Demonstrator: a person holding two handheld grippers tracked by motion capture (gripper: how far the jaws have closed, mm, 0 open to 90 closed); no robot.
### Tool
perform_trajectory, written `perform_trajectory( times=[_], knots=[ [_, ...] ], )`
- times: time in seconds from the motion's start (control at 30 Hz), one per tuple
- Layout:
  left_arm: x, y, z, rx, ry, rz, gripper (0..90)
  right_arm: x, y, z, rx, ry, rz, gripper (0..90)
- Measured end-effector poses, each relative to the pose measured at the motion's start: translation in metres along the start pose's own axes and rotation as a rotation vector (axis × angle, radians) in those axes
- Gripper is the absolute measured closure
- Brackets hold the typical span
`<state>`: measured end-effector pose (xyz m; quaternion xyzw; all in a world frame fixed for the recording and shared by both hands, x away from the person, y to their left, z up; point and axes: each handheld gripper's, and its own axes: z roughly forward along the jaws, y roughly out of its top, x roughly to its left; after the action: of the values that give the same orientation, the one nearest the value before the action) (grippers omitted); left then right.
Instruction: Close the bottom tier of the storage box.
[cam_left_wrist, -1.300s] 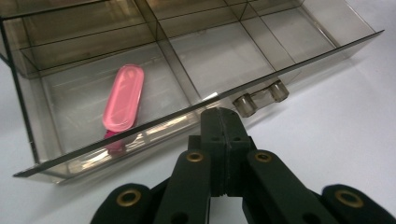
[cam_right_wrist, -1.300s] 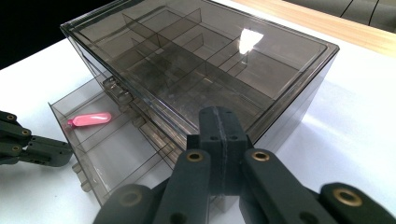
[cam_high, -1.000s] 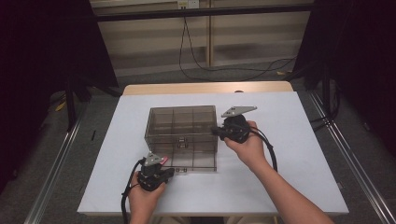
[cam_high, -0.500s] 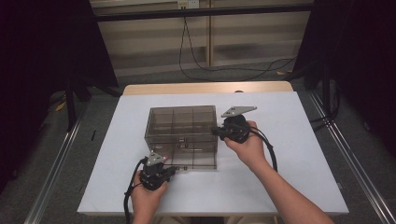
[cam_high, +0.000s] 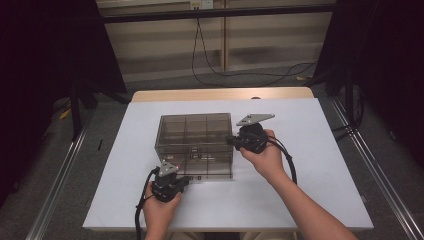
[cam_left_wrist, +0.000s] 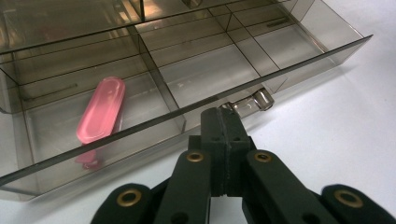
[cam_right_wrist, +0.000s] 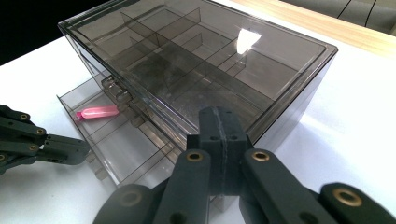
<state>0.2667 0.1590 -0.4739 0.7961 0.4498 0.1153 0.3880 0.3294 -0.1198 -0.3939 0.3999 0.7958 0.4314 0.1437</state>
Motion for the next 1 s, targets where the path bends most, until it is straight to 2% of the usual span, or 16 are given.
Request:
perform_trajectory(
  times=[0.53, 1.0],
  knots=[
    [-0.0025, 0.0062, 0.0049, -0.028, 0.018, -0.003, 90.0, 0.0000, 0.0001, -0.0001, 0.003, -0.001, 0.000, 90.0],
    [-0.0023, 0.0097, 0.0096, -0.043, 0.049, -0.007, 90.0, 0.0002, -0.0001, -0.0001, 0.001, -0.002, -0.002, 90.0]
  ],
)
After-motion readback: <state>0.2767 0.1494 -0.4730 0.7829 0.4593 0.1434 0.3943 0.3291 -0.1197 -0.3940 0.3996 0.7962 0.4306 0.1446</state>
